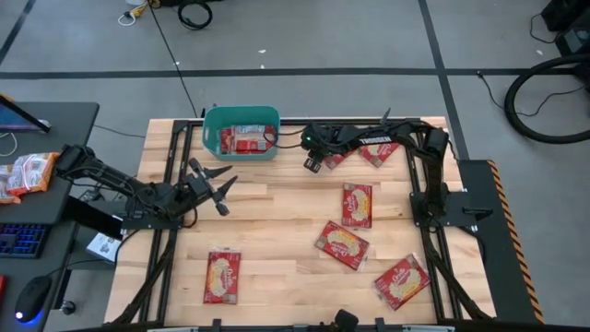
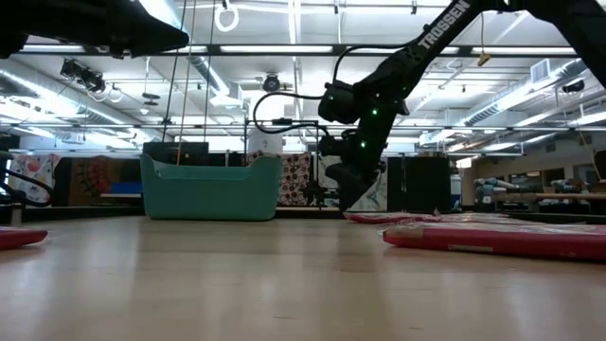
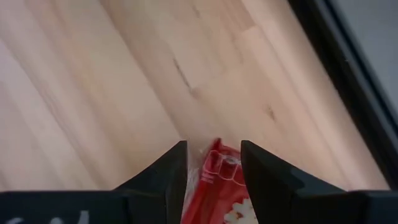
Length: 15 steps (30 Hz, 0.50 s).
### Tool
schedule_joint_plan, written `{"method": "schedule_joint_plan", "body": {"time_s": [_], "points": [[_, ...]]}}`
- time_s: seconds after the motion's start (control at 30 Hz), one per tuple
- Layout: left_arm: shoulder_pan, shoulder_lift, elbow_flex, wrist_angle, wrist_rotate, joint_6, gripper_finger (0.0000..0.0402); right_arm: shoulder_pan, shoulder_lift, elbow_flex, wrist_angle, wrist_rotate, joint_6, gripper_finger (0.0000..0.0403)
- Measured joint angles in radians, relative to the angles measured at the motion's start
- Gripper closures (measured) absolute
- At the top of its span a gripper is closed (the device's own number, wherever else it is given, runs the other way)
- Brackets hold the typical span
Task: Sort popcorn bags into baskets
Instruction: Put the popcorn bag into the blue bin
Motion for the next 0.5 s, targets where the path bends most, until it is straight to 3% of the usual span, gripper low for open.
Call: {"method": "schedule_joint_plan", "body": {"time_s": [0.5], "points": [[0.024,0.000,0.000,0.001,0.044,-0.015,0.0246,0.003,0.002,0.000,-0.039,-0.037,0.010,0.0314]]}}
